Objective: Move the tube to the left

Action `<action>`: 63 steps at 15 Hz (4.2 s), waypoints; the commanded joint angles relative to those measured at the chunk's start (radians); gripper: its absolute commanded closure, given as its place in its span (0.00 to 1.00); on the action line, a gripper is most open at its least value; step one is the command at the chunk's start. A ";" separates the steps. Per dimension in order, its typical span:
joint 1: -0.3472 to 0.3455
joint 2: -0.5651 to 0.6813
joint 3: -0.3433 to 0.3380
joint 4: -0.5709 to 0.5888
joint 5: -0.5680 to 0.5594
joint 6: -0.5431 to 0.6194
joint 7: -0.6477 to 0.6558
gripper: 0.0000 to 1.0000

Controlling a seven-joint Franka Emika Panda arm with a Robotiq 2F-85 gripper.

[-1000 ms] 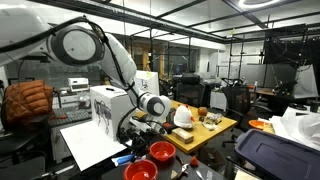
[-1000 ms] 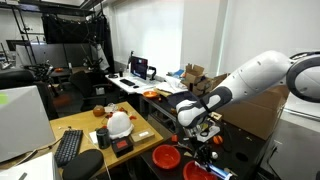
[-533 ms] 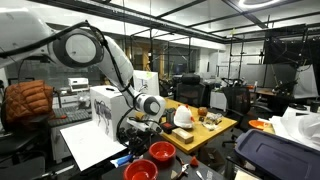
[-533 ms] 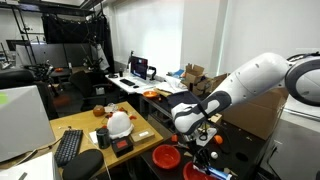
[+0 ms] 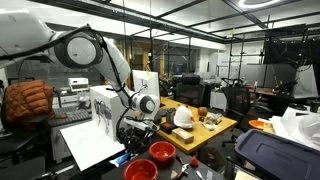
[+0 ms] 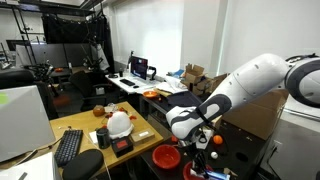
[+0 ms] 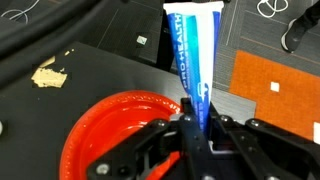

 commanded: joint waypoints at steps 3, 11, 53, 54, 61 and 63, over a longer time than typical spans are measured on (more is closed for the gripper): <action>0.016 -0.028 0.026 -0.022 -0.047 -0.003 -0.087 0.96; 0.046 0.033 0.032 0.043 -0.049 -0.053 -0.093 0.96; 0.112 0.366 0.056 0.490 0.012 -0.248 0.102 0.00; 0.107 0.362 0.055 0.489 0.017 -0.240 0.114 0.00; -0.018 0.321 0.064 0.488 0.109 -0.166 0.242 0.00; -0.068 0.298 0.064 0.469 0.146 -0.134 0.274 0.00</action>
